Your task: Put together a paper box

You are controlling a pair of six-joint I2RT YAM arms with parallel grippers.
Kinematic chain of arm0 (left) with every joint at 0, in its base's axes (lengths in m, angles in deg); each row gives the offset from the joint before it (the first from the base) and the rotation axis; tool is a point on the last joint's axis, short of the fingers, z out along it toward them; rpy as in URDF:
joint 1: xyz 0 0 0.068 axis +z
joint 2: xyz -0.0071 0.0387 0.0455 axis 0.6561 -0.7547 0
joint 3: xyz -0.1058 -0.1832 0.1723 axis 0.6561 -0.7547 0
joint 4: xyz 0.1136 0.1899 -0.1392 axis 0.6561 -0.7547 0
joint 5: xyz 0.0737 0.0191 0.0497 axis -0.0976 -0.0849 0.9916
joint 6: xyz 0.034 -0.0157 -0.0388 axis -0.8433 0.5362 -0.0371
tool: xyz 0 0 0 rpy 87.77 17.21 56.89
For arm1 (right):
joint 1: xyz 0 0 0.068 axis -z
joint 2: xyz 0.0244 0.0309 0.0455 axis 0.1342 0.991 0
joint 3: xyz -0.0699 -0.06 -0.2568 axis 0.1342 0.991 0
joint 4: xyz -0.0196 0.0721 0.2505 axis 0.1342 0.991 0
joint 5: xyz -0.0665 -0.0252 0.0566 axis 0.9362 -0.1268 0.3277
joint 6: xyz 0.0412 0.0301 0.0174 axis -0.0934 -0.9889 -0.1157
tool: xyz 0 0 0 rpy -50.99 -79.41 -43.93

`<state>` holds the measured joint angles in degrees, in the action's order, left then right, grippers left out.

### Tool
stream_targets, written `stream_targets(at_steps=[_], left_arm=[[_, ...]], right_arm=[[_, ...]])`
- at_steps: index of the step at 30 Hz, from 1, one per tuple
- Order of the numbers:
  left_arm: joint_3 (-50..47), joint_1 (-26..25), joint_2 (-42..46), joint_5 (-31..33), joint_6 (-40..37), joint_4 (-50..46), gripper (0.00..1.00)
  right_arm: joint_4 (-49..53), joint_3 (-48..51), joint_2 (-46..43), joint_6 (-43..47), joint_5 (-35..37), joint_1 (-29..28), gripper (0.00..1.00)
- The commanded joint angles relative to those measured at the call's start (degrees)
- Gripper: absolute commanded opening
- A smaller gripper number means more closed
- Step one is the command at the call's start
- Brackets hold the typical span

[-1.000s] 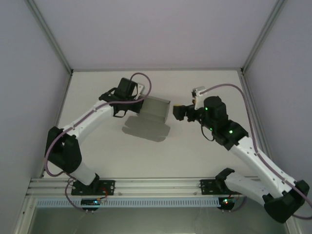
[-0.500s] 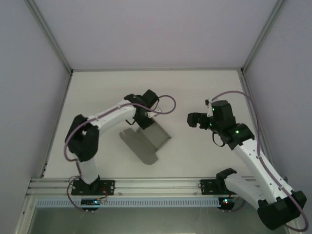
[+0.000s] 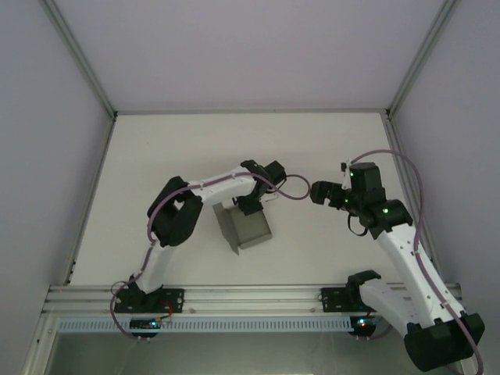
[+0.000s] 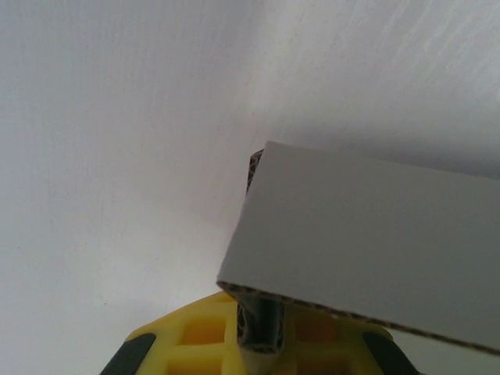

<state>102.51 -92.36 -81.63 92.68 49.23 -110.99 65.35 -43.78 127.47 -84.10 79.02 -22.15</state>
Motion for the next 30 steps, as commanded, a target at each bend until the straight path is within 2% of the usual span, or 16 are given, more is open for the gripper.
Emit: stream_targets(at_steps=[1,5,11,19,24,30], left_arm=[[-0.1,0.4,-3.6,0.0,-1.4,1.2,0.18],[1.2,0.3,-1.9,-1.0,-2.0,0.5,0.33],[2.1,0.3,-0.5,-1.4,-2.3,0.3,0.43],[3.1,0.2,2.1,-3.6,-2.9,0.2,0.67],[3.1,0.2,6.5,-5.7,-3.5,0.9,1.0],[2.8,0.9,13.7,-6.9,-2.8,5.7,1.0]], right_arm=[[0.9,0.8,-0.9,-0.7,-2.6,0.6,0.99],[0.3,1.6,-1.4,-0.9,-3.6,1.2,0.99],[-0.6,2.1,-1.7,-1.0,-4.9,1.6,0.99],[-1.4,2.4,-2.0,-1.0,-6.1,1.9,0.99],[-2.1,2.5,-1.9,-0.5,-6.6,2.0,0.99],[-3.3,1.8,-2.2,1.0,-7.5,2.0,0.99]])
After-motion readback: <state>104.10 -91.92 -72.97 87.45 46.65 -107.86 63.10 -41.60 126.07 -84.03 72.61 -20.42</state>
